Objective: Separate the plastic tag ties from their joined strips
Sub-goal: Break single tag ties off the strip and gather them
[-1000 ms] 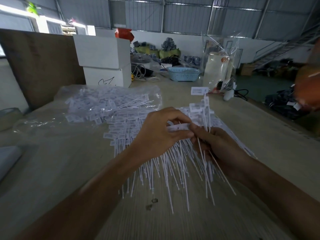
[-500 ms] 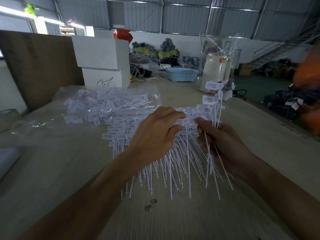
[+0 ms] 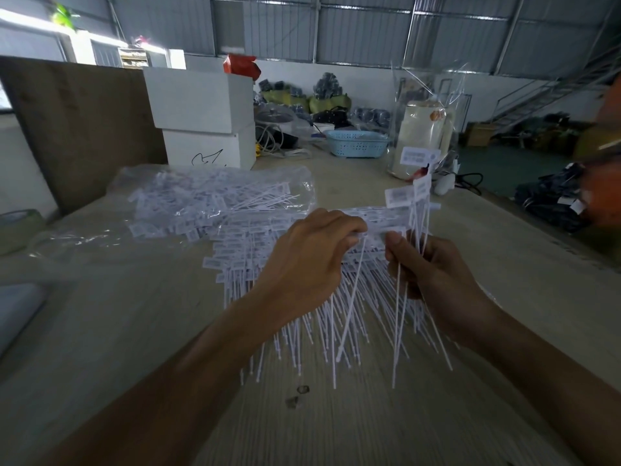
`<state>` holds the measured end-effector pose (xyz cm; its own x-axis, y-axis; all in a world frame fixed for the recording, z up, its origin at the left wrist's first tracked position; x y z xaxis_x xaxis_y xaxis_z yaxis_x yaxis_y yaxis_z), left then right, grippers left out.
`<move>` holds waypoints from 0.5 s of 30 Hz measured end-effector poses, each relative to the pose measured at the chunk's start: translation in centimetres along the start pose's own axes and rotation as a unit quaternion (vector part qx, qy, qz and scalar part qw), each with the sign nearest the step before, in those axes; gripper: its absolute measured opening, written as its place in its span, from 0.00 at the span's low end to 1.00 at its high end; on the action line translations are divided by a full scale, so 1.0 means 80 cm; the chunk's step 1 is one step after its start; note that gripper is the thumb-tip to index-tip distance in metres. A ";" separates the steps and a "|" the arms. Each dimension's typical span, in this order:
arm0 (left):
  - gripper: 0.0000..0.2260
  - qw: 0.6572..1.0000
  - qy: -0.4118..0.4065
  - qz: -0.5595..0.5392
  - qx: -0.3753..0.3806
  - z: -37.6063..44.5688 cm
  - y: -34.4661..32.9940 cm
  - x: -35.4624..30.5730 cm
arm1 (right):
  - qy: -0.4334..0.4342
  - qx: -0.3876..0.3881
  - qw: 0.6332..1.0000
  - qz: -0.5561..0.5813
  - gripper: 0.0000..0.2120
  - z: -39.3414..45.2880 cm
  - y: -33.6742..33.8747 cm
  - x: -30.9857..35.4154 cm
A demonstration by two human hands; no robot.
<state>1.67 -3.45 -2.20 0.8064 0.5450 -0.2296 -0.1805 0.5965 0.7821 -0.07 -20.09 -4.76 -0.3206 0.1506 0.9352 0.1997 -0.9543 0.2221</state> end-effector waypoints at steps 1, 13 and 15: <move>0.10 1.000 0.003 -0.011 0.002 0.000 -0.001 0.001 | -0.001 0.001 1.000 -0.004 0.17 0.000 -0.001 0.000; 0.10 0.996 0.019 -0.089 -0.021 0.003 0.001 0.005 | 0.026 0.011 0.998 -0.055 0.17 -0.004 -0.004 0.010; 0.10 0.988 0.054 -0.139 -0.028 0.002 0.000 0.012 | 0.060 0.008 0.992 -0.109 0.17 -0.006 -0.007 0.017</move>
<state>2.55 -3.04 -2.32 0.7646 0.4139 -0.4941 0.0062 0.7619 0.6477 -1.06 -19.46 -3.76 -0.4656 0.3210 0.8247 0.1270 -0.8980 0.4212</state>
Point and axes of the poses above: each hand's wrist, its own z-axis towards the middle knuckle, its own y-axis out of the back of the hand, x = y × z, the point moved 5 cm from there along z, towards the middle knuckle, and after that the axes turned 13 degrees about x, right-handed, at the moved point
